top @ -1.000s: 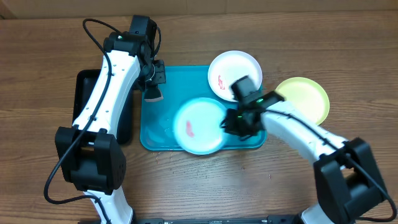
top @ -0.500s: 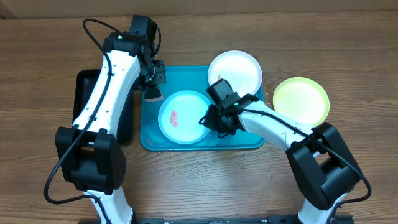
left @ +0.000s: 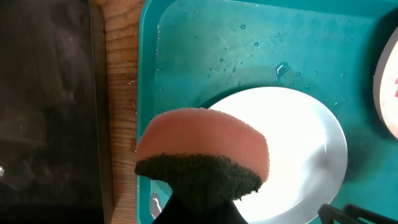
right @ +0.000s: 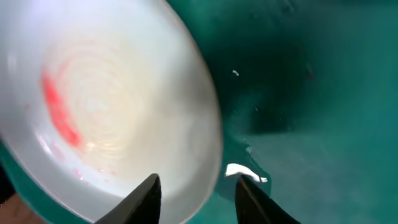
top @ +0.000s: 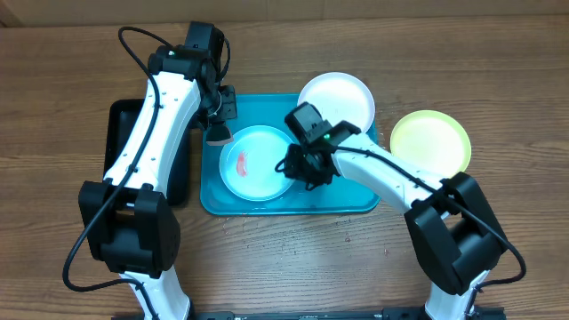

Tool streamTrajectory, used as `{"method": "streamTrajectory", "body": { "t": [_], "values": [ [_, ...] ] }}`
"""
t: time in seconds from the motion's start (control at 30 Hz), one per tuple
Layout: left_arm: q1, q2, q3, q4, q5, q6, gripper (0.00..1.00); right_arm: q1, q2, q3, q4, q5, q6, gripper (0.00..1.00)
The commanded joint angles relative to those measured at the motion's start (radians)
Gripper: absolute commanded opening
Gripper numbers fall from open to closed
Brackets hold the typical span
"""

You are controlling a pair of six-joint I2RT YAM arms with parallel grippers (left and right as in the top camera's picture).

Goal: Clean dirty plates on tray and stack at the side
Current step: 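Scrub the light blue plate with the sponge in the left gripper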

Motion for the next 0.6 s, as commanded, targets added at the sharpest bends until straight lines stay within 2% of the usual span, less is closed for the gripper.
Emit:
{"method": "streamTrajectory", "body": {
  "t": [0.0,0.33,0.43,0.57],
  "values": [
    [-0.006,0.011,0.007,0.002,0.008,-0.010,0.04,0.000,-0.003,0.040,0.008,0.061,-0.055,0.45],
    [-0.006,0.011,-0.085,0.072,0.009,0.004,0.04,0.000,0.073,0.040,0.056,0.084,-0.092,0.49],
    [-0.006,0.011,-0.132,0.107,0.023,0.023,0.04,-0.002,0.079,0.040,0.066,0.093,-0.091,0.46],
    [-0.007,0.011,-0.192,0.158,0.074,0.055,0.04,-0.011,0.081,0.040,0.073,0.100,-0.076,0.34]
  ]
}}
